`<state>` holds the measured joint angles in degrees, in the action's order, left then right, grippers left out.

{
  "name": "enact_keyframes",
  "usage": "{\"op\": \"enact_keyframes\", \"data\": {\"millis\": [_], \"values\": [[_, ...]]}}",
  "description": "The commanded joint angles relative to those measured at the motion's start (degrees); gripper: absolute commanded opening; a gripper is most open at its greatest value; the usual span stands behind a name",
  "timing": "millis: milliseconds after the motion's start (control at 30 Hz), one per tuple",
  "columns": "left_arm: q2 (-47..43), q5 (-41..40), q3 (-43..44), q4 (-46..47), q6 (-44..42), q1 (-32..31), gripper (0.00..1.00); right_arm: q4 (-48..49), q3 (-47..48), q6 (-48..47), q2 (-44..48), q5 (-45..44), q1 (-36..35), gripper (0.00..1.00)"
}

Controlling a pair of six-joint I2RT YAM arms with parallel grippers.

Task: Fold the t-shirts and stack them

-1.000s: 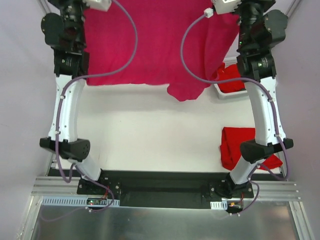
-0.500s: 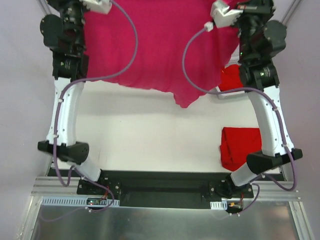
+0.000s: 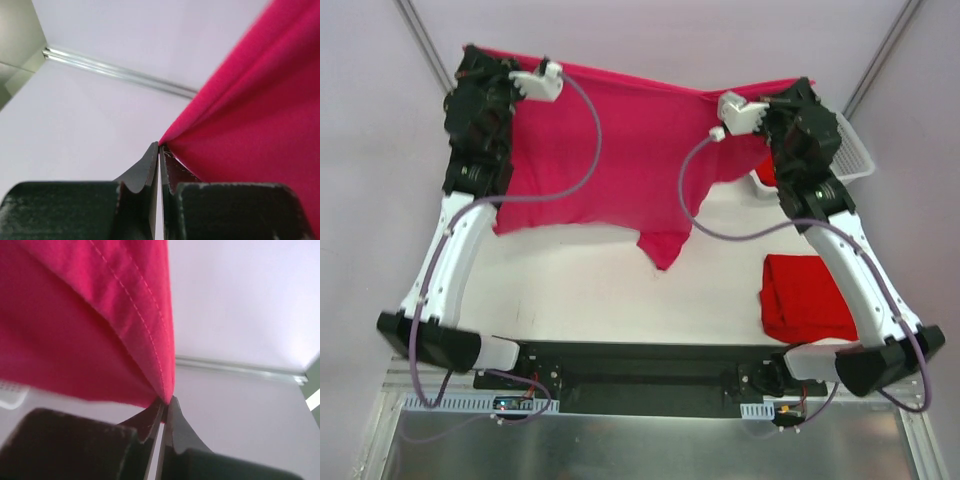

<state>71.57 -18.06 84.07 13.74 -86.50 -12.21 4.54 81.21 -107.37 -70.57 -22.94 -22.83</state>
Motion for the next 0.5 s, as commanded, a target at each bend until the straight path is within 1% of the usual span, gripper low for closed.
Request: {"op": "enact_keyframes", "data": {"millis": [0,33,67,100,133,167,200,233,267,300,333,367,400,433,467], "values": [[15.37,-3.47,39.24,-1.82,-0.69,1.31,0.00,3.29,24.82,-0.38,-8.42,-3.96,1.21,0.01],[18.83,-3.82,46.02,-3.26,-1.21,1.22,0.00,1.89,30.62,-0.73,-12.97,-4.22,1.30,0.01],[21.39,-4.69,50.70,-3.63,-2.09,0.79,0.00,1.27,37.81,-0.82,-15.02,-4.57,1.21,0.01],[23.16,-5.92,51.97,-3.72,-2.79,0.69,0.00,1.18,39.19,-0.73,-15.91,-5.88,1.21,0.01],[22.22,-7.41,48.85,-3.72,-1.67,0.69,0.00,1.44,38.59,-0.30,-16.01,-6.67,1.21,0.01],[19.95,-9.34,43.51,-3.63,0.26,0.78,0.00,1.62,32.32,1.45,-13.74,-7.38,1.12,0.01],[13.22,-8.57,28.40,-3.54,4.02,1.39,0.00,2.31,27.47,1.90,-11.89,-7.64,1.12,0.01],[9.76,-7.00,20.33,0.63,4.41,1.40,0.00,4.84,22.64,2.16,-9.61,-7.21,1.12,0.01],[7.03,-4.72,13.12,4.77,3.36,1.40,0.00,5.83,17.02,1.30,-6.02,-5.99,1.12,0.01],[4.74,-4.09,4.78,7.42,-0.04,1.48,0.00,6.79,10.61,0.68,-4.77,-5.37,1.03,0.01],[4.98,-4.08,4.18,9.62,-1.12,1.92,0.00,7.41,9.33,0.24,-4.15,-4.84,1.03,0.01],[5.85,-4.17,6.08,8.42,-0.61,2.18,0.00,7.24,9.75,-0.03,-3.97,-3.79,1.03,0.01],[9.25,-4.26,15.15,6.50,0.01,2.80,0.00,6.81,14.98,-0.55,-5.62,-3.43,1.03,0.01],[11.64,-4.43,21.51,1.61,0.71,2.89,0.00,5.06,18.95,-0.82,-6.94,-3.17,1.03,0.01],[14.36,-4.35,28.45,-0.18,0.46,2.89,0.00,4.00,23.34,-1.26,-9.13,-3.16,1.12,0.01]]}}
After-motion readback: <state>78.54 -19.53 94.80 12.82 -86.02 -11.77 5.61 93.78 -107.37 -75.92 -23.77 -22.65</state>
